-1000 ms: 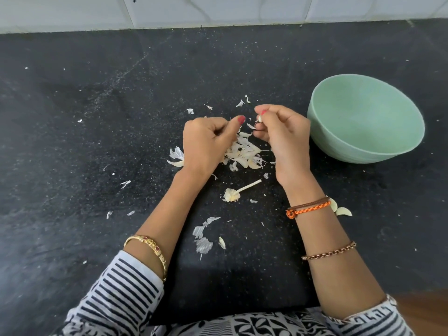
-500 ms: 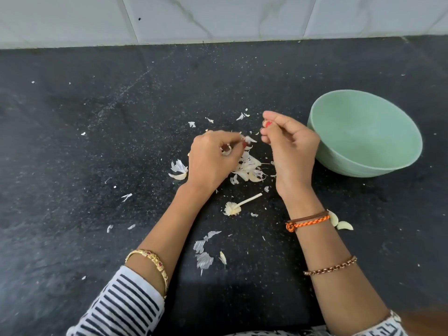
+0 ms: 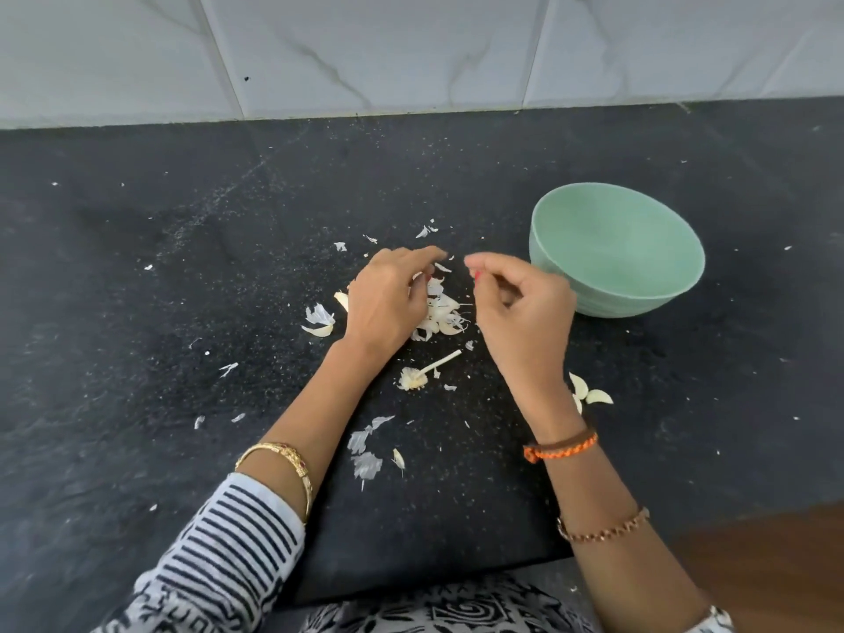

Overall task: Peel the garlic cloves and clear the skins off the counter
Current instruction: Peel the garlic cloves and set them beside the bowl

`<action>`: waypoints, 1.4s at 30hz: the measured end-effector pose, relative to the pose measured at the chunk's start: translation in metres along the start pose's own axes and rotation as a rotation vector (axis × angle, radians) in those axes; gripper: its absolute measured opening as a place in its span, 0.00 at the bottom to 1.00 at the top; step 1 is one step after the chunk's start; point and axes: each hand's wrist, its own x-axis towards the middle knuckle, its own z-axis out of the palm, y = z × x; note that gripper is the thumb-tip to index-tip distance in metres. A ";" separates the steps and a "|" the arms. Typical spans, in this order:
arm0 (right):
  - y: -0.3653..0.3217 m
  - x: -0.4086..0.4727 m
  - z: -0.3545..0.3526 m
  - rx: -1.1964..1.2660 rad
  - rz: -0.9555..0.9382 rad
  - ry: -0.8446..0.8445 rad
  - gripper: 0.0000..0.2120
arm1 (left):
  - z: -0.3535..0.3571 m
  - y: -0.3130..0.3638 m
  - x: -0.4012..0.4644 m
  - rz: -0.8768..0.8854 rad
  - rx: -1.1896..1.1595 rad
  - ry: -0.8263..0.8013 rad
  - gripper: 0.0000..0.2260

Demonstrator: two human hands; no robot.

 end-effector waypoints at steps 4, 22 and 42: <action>0.009 -0.023 -0.024 -0.180 -0.041 -0.038 0.05 | -0.001 0.005 -0.004 0.061 0.018 0.052 0.07; 0.028 -0.073 -0.079 -0.533 -0.048 0.036 0.10 | -0.018 0.013 -0.018 -0.066 -0.018 -0.047 0.08; 0.007 0.018 0.019 -0.577 0.104 -0.611 0.14 | -0.017 0.004 -0.012 -0.160 -0.004 -0.071 0.10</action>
